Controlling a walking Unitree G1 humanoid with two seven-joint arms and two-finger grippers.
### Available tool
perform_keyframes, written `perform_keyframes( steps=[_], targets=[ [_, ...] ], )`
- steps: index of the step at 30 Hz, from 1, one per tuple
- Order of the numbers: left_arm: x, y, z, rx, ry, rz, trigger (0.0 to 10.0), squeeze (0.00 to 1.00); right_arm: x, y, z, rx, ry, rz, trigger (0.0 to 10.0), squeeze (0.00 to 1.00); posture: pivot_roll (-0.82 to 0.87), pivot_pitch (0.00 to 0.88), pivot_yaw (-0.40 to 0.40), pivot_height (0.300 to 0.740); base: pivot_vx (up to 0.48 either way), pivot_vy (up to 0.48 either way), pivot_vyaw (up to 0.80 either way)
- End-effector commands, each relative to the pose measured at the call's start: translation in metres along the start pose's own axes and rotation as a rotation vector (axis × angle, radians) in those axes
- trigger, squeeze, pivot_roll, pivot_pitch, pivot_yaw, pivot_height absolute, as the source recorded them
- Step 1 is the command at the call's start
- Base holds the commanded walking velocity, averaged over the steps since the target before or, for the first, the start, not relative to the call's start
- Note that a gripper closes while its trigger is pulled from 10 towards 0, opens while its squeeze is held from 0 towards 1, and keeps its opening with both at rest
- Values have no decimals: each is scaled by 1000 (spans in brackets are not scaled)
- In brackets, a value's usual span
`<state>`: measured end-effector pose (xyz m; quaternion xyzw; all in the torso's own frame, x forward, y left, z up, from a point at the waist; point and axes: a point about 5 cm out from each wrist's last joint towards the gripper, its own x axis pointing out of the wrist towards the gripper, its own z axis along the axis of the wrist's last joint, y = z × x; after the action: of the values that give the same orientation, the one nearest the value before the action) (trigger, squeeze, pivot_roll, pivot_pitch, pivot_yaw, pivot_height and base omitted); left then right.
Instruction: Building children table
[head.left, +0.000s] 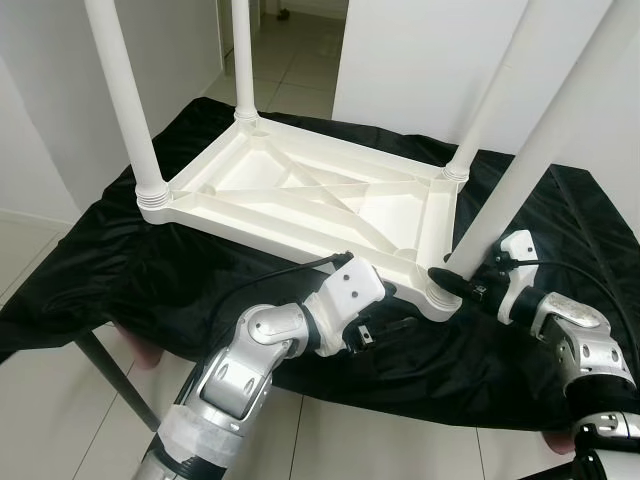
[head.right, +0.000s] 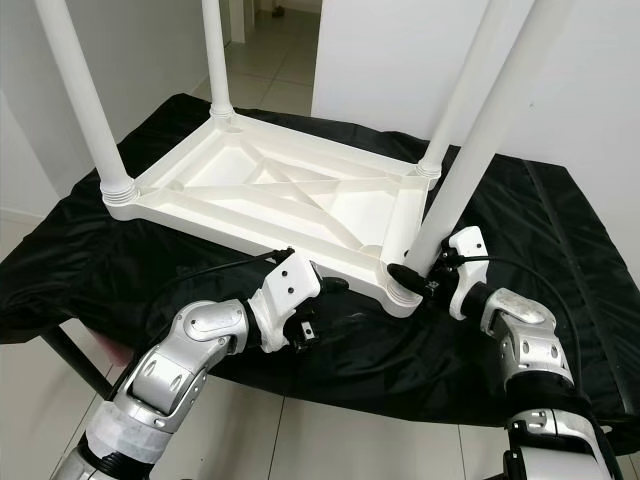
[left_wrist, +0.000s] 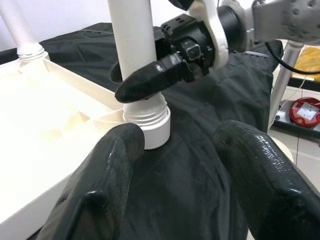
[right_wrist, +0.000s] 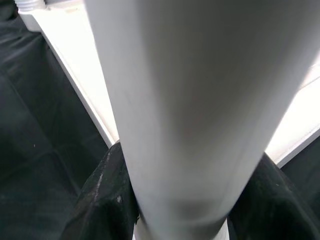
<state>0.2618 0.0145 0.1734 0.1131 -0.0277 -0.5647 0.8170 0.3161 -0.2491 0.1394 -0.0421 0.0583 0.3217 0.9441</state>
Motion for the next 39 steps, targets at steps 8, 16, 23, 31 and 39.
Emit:
perform_keyframes(
  steps=[8, 16, 23, 31, 39],
  targets=[
    [4, 7, 2, -2, -3, 87, 10000, 0, 11, 12, -4, 55, -20, -177, 10000, 0, -35, 0, -86, 740, 0, 0, 0],
    [5, 4, 2, -12, -6, 77, 10000, 0, 14, 21, -4, 84, -34, -374, 10000, 0, -39, 0, -92, 740, 0, 0, 0],
    [1, 4, -1, -24, 1, 93, 10000, 0, 13, 50, -9, 182, -45, -672, 10000, 0, -34, 0, -98, 740, 0, 0, 0],
    [-1, 5, -3, -47, 2, 106, 10000, 0, 27, 84, -7, 329, -83, -988, 10000, 0, -32, 0, -106, 740, 0, 0, 0],
    [-2, 4, -4, -68, -2, 111, 10000, 0, 29, 95, 1, 309, -89, -926, 10000, 0, -38, 0, -110, 740, 0, 0, 0]
  ],
)
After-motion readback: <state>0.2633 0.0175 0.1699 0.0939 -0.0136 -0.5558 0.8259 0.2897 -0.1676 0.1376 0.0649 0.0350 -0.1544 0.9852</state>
